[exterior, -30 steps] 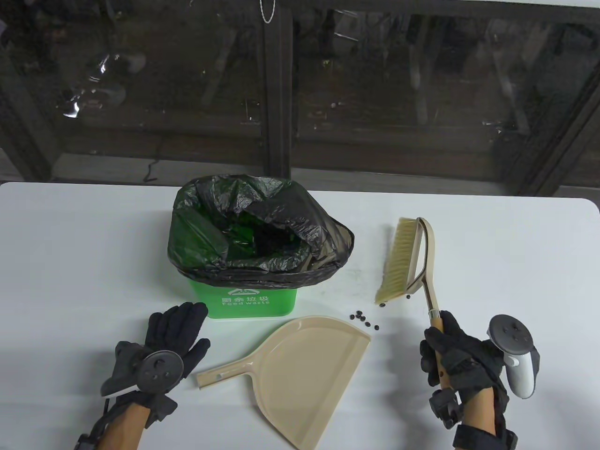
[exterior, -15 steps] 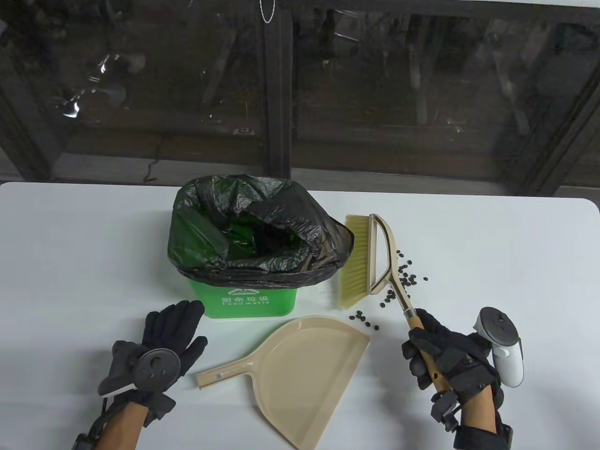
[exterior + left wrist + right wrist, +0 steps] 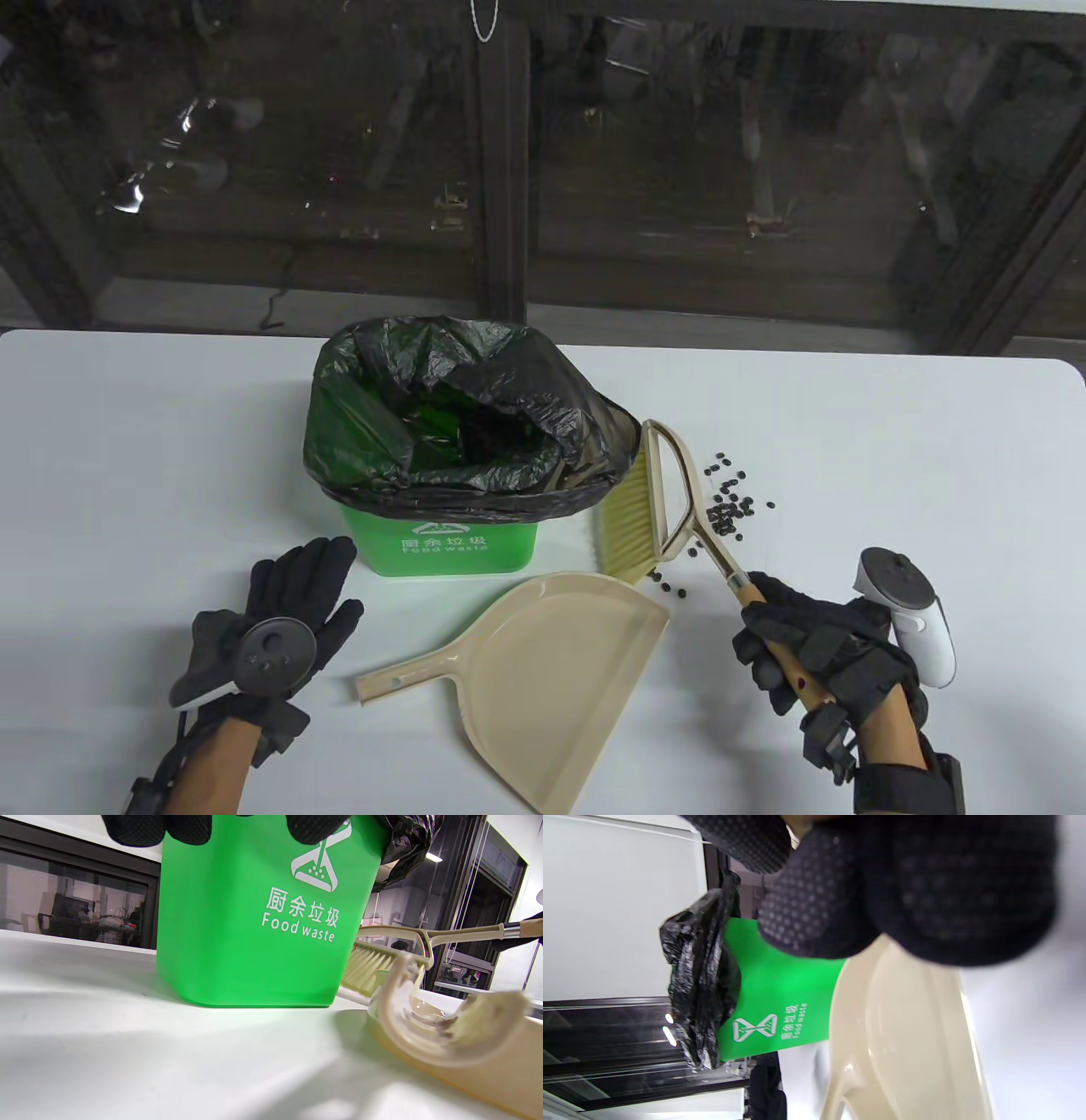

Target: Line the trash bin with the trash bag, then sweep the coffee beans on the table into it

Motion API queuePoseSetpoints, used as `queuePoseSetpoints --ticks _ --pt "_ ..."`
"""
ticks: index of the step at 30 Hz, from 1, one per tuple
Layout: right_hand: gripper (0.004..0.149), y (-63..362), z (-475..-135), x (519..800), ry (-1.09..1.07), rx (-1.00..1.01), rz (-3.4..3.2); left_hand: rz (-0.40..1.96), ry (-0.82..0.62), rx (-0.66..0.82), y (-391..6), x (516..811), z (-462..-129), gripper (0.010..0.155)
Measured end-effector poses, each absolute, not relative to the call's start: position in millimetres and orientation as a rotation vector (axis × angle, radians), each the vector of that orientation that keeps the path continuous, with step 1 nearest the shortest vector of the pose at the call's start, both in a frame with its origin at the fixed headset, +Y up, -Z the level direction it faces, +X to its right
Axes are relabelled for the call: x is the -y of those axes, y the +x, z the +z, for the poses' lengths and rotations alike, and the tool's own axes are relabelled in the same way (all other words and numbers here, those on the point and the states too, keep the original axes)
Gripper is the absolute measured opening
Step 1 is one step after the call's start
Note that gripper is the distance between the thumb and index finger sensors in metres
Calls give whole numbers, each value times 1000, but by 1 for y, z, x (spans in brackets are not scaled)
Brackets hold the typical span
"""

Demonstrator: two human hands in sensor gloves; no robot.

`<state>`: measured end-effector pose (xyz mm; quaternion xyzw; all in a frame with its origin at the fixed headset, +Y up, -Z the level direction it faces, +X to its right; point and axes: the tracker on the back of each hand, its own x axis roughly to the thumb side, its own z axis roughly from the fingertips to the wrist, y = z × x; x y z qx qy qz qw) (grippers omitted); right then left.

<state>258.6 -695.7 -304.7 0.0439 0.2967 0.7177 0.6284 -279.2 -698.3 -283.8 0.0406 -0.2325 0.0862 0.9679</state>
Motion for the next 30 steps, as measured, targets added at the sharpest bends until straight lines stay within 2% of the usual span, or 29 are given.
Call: queuePoseSetpoints --ticks 17,30 --pt "69 281 -310 653 -35 -718 1942 191 82 445 -285 698 -285 65" --pt "70 281 -318 626 -50 -626 2041 197 85 438 -287 699 -286 65"
